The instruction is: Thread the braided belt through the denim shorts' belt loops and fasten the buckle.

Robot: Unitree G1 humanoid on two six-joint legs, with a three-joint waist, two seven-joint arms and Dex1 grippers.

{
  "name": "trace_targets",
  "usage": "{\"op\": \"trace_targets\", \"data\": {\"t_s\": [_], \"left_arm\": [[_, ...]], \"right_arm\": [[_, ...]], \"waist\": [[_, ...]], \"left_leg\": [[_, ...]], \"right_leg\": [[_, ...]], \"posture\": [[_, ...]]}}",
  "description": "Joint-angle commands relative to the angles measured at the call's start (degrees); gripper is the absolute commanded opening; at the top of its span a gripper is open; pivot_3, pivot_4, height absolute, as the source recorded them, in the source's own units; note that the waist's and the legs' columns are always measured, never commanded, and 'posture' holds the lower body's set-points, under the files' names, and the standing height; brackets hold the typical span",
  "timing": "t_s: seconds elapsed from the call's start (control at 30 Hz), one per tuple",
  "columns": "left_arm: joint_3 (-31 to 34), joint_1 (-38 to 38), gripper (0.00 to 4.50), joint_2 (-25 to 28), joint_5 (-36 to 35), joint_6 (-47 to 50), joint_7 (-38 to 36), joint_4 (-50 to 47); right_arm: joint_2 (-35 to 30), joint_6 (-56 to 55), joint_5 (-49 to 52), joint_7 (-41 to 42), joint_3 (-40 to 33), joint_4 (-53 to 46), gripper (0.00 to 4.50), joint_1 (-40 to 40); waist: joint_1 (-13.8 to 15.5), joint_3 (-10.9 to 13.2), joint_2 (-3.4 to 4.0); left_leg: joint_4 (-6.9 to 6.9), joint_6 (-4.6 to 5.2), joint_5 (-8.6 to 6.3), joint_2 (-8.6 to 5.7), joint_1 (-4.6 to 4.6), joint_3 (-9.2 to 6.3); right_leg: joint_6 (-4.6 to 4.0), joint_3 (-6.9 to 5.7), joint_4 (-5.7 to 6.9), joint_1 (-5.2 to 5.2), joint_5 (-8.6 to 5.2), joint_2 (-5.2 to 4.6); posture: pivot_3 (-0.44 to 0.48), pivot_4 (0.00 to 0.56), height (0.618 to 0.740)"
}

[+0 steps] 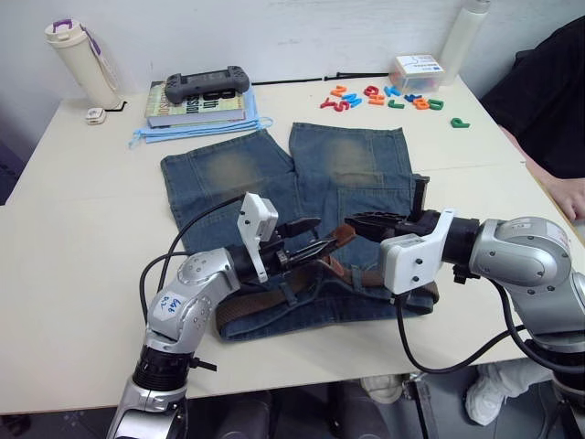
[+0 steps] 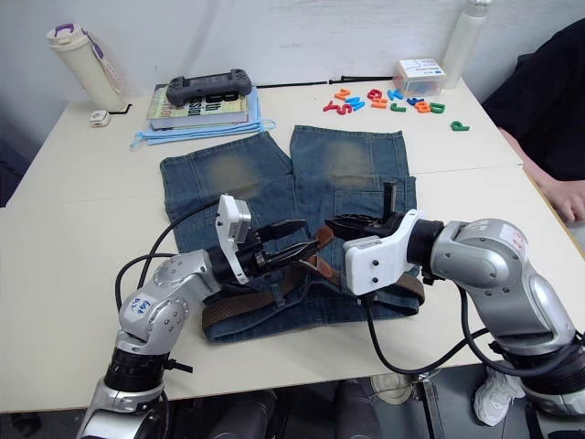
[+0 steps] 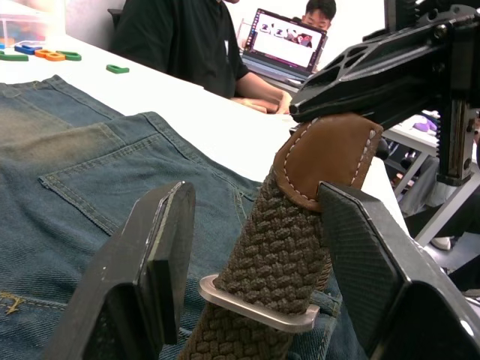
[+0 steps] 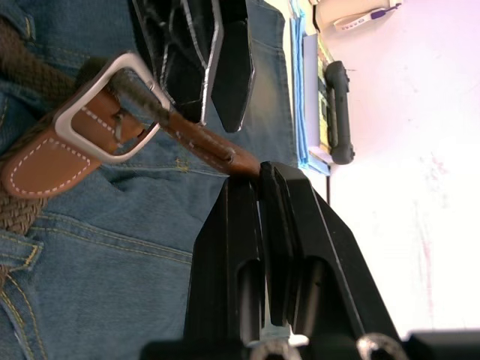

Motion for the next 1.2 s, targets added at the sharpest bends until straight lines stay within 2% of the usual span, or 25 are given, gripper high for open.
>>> {"op": "trace_targets", "data": {"t_s": [0.03, 0.27, 0.53, 0.67, 0.87, 0.97, 1.03, 1.07, 1.13, 1.2], "left_arm": [[-1.9, 2.5, 2.91, 1.5, 0.2, 0.9, -1.2, -0.8], [-2.1, 2.9, 2.91, 2.1, 0.0, 1.3, -0.2, -2.9], [-0.1, -0.8, 2.91, -2.4, 3.0, -1.7, 8.7, -5.7], [-1.1, -0.1, 2.91, -1.9, 8.3, -4.5, 12.8, -8.2], [-4.2, -0.1, 2.91, 0.4, 15.6, -9.3, 13.5, -10.2], [-5.8, -0.3, 2.11, 0.5, 17.3, -10.4, 13.1, -9.1], [-6.3, -0.4, 1.26, 0.3, 17.8, -10.9, 12.9, -8.5], [-6.5, -0.4, 0.69, 0.3, 17.9, -11.2, 12.7, -8.3], [-6.8, -0.5, 0.02, 0.0, 18.0, -11.1, 12.4, -8.1], [-6.9, -0.5, 0.02, -0.2, 18.1, -11.0, 12.3, -8.0]], "right_arm": [[0.3, 1.3, 3.1, -1.5, -4.2, -2.4, 0.00, -3.1], [0.3, 2.1, 2.7, -2.4, -4.3, -0.6, 0.00, -3.6], [0.8, 4.4, 3.4, -1.1, -2.9, -2.7, 0.00, -3.0], [0.5, 5.4, 3.1, -0.6, -2.7, -3.1, 0.00, -1.8], [0.1, 6.4, 2.5, -0.2, -2.5, -2.8, 0.00, -1.2], [0.4, 6.6, 2.6, -0.2, -2.2, -2.9, 0.00, -1.5], [0.5, 6.7, 2.6, -0.2, -2.1, -2.9, 0.00, -1.6], [0.5, 6.7, 2.6, -0.2, -2.1, -2.9, 0.00, -1.6], [0.5, 6.9, 2.6, -0.3, -2.1, -3.0, 0.00, -1.7], [0.5, 7.2, 2.6, -0.4, -2.2, -3.1, 0.00, -1.8]], "waist": [[0.0, 0.0, 0.00], [0.2, 0.0, 0.00], [0.0, 0.0, 0.00], [0.0, 0.0, 0.00], [0.1, 0.0, 0.00], [0.1, 0.0, 0.00], [0.1, 0.0, 0.00], [0.1, 0.0, 0.00], [0.1, 0.0, 0.00], [0.1, 0.0, 0.00]], "left_leg": [[0.01, 0.00, 0.00, 0.01, 0.00, 0.00], [0.01, 0.00, 0.00, 0.00, 0.00, -0.02], [0.05, 0.01, 0.00, -0.01, -0.05, -0.02], [0.02, 0.00, 0.00, 0.02, -0.06, 0.02], [0.19, 0.00, 0.00, 0.00, -0.20, 0.01], [0.23, 0.00, 0.00, 0.00, -0.21, -0.01], [0.24, 0.01, 0.00, -0.01, -0.23, -0.01], [0.24, 0.01, 0.00, -0.01, -0.23, -0.01], [0.24, 0.01, -0.01, 0.00, -0.24, -0.01], [0.24, 0.01, 0.00, 0.00, -0.24, -0.01]], "right_leg": [[0.00, -0.01, 0.00, 0.01, 0.00, 0.01], [0.00, -0.02, 0.02, 0.01, 0.00, -0.01], [0.01, -0.02, 0.01, -0.01, 0.00, -0.02], [0.00, 0.00, 0.03, -0.08, 0.00, 0.03], [0.03, 0.00, 0.05, -0.10, 0.03, 0.02], [0.03, -0.02, 0.07, -0.09, 0.03, 0.02], [0.03, -0.02, 0.07, -0.10, 0.03, 0.01], [0.03, -0.02, 0.07, -0.11, 0.03, 0.01], [0.04, -0.02, 0.07, -0.12, 0.03, 0.02], [0.03, -0.02, 0.08, -0.13, 0.03, 0.02]], "posture": [[0.000, 0.150, 0.730], [0.000, 0.150, 0.730], [0.000, 0.150, 0.730], [0.000, 0.150, 0.730], [0.000, 0.150, 0.730], [0.000, 0.150, 0.730], [0.000, 0.150, 0.730], [0.000, 0.150, 0.730], [0.000, 0.150, 0.730], [0.000, 0.150, 0.730]]}}
